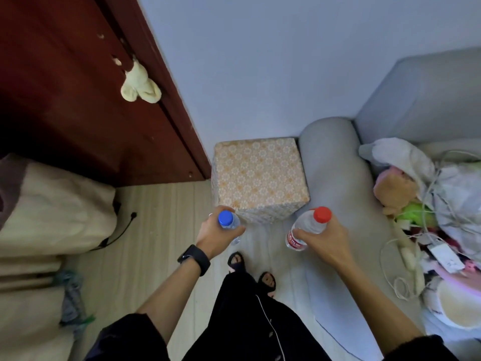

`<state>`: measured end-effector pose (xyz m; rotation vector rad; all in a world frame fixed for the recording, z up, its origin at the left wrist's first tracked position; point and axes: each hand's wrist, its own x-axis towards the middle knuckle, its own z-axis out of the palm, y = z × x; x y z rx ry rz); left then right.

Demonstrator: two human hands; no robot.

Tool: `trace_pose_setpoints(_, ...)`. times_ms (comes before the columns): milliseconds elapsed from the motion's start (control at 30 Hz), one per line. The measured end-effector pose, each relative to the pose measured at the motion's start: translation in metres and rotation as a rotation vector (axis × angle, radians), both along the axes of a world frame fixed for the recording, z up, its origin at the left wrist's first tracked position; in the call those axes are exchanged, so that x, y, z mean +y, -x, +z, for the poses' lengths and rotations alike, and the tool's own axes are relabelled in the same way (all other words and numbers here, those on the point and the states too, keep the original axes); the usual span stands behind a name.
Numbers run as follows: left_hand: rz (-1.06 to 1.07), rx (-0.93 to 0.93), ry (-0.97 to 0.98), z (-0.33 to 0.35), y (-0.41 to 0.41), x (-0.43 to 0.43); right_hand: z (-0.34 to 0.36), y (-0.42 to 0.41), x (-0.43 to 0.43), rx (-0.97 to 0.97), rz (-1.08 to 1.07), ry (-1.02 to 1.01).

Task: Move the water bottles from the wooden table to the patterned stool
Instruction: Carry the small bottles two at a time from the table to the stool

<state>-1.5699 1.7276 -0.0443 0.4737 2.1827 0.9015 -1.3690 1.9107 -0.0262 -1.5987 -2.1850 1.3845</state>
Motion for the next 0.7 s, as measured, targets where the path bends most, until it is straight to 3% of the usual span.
trace_pose_setpoints(400, -0.1, -0.124, 0.031, -0.072, 0.112, 0.141, -0.062, 0.104, 0.119, -0.034, 0.007, 0.043)
trace_pose_setpoints(700, 0.074, -0.108, 0.055, -0.137, 0.144, 0.214, -0.124, 0.167, 0.186, -0.041, 0.001, 0.093)
